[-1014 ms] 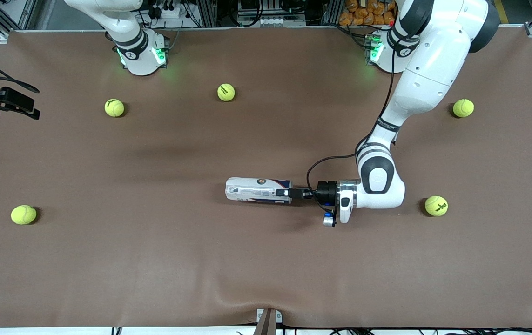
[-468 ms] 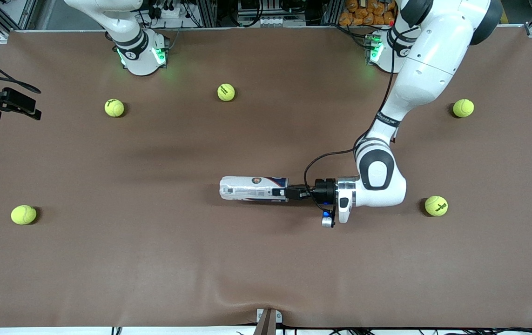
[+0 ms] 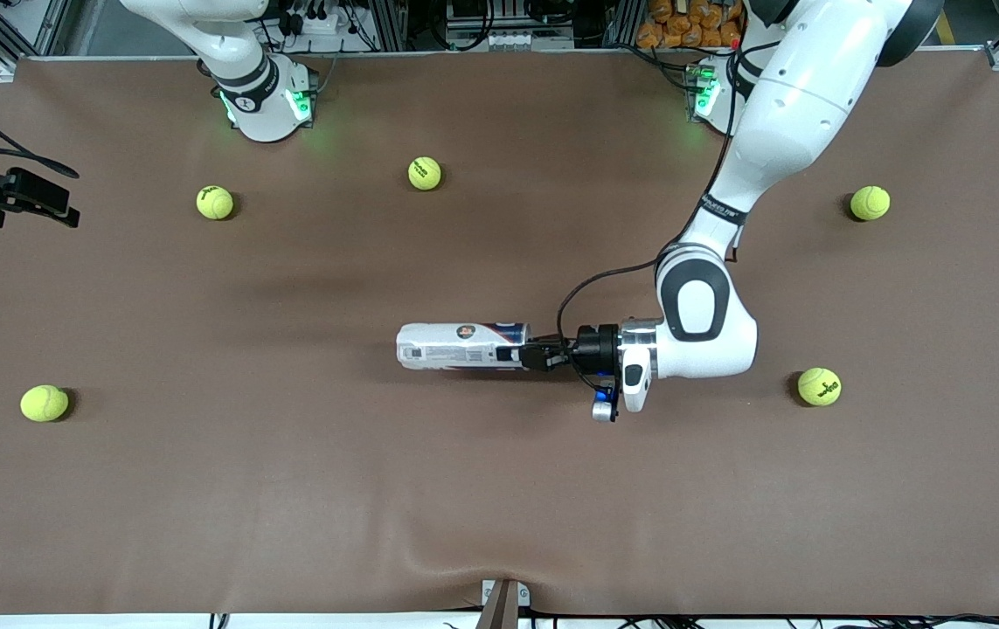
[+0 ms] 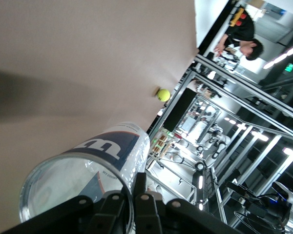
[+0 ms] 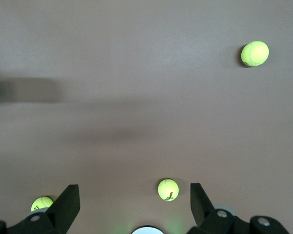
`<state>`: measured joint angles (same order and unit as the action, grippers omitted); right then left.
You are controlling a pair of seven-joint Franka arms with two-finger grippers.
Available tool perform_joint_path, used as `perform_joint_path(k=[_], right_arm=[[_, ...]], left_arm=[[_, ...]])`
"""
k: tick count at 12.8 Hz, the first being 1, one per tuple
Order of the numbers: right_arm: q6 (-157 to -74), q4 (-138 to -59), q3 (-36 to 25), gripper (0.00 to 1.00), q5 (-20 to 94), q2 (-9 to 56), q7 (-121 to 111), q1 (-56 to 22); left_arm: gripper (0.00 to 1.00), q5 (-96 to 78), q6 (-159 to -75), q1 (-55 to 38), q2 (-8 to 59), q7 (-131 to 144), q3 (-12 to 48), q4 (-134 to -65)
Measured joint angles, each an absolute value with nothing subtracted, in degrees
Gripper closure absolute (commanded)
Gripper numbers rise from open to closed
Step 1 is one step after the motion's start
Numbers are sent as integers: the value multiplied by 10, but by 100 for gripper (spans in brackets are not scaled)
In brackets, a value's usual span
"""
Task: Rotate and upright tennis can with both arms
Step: 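Lift the can with the left gripper and rotate it toward vertical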
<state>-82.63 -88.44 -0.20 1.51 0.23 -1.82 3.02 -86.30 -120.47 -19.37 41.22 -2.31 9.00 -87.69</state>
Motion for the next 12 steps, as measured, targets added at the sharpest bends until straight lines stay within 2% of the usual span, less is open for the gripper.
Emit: perform_joint_path(k=[12], right_arm=[[-826, -885, 1, 0, 15, 3, -18, 29]], left_arm=[[100, -549, -1261, -254, 330, 319, 89, -877]])
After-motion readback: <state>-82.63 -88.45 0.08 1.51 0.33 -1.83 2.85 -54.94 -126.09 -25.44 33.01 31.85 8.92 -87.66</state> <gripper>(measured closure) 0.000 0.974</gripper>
